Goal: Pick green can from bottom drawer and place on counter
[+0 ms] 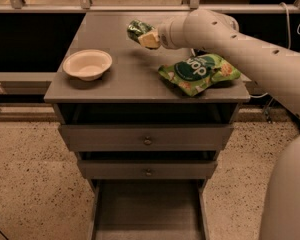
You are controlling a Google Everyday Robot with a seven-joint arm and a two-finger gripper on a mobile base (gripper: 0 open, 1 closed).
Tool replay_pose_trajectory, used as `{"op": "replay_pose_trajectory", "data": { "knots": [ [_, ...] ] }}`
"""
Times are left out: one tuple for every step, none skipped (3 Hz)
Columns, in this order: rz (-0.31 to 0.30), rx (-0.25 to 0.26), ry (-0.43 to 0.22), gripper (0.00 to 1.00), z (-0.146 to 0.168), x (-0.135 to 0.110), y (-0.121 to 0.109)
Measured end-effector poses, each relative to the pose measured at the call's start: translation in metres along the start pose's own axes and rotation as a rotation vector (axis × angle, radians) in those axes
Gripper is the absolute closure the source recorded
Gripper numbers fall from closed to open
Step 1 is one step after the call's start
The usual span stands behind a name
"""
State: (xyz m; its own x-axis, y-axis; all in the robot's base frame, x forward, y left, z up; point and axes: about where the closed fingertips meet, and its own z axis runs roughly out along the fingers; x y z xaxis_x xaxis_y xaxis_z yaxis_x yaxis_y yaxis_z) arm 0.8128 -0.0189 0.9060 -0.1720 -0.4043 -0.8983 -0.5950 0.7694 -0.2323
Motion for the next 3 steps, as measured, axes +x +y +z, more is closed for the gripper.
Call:
{"op": "replay_pose_trajectory", "data": {
  "knots": [
    [0.036,0.011,0.016,0.84,0.003,0.015,-0.005],
    [0.098,-0.011,0.016,0.53,0.004,0.037,-0.008],
    [0.094,-0.012,0.018,0.28,0.005,0.036,-0.006]
  ]
}}
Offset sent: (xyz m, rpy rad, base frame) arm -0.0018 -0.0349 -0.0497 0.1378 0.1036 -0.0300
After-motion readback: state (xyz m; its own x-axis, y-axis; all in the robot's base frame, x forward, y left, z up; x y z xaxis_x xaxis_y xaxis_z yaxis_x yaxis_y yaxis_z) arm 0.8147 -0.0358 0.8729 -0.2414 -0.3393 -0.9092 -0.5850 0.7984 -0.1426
